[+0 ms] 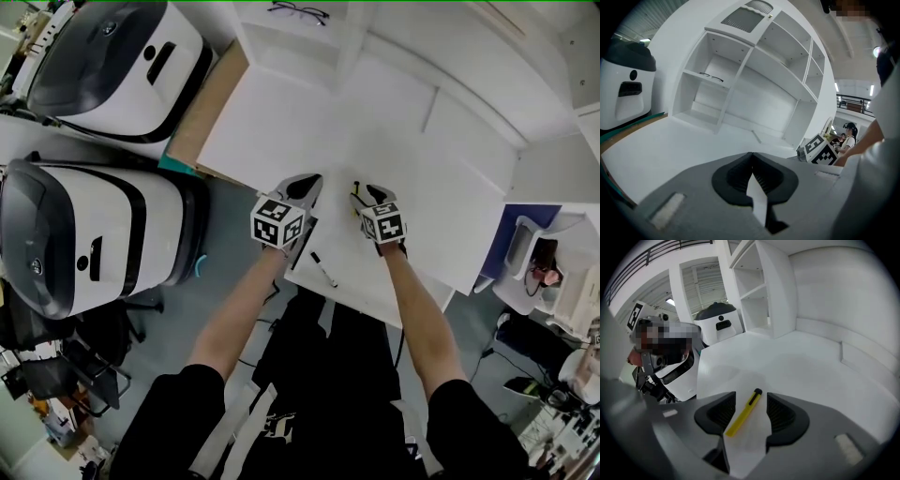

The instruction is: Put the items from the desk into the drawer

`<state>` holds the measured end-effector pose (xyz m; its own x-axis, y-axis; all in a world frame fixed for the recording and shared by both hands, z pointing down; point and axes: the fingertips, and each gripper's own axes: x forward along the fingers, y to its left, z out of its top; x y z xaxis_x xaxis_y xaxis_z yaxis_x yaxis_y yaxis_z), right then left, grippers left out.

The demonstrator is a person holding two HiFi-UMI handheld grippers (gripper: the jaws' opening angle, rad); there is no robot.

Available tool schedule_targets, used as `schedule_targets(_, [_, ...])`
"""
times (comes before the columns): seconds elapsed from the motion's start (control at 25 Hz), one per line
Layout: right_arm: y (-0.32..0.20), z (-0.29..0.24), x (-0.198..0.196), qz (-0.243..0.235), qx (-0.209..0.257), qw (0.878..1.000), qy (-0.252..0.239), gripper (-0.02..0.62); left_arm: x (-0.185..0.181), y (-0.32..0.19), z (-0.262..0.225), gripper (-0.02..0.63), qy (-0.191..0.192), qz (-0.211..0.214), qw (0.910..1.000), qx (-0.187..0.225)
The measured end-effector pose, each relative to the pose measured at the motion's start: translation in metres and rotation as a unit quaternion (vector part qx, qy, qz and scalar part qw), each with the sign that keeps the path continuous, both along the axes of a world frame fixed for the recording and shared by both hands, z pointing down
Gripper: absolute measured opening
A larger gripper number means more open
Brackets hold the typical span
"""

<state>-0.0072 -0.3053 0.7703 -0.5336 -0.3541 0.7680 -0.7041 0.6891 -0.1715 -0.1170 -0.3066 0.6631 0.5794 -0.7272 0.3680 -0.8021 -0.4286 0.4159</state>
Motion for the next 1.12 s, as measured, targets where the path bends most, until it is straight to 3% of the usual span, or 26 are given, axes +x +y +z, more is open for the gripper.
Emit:
schedule_targets(0.32, [-0.005,0.022,-0.006,0.005,-0.003,1.0,0.026,0.185,-0.006,0.002,0.014,0.0,0.0,0.003,0.9999,-0.013])
schedule_targets(0.76, [-0.007,0.021,-0.004,0.0,0.014,0.998,0.057,0.072,-0.008,0.001,0.018,0.0,0.004,0.001,0.9999,-0.017])
schedule_targets(1.12, [0.0,0.012,0.009,0.009,0.009,0.998,0.057,0.066,-0.005,0.004,0.012,0.0,0.003,0.004,0.9999,-0.013])
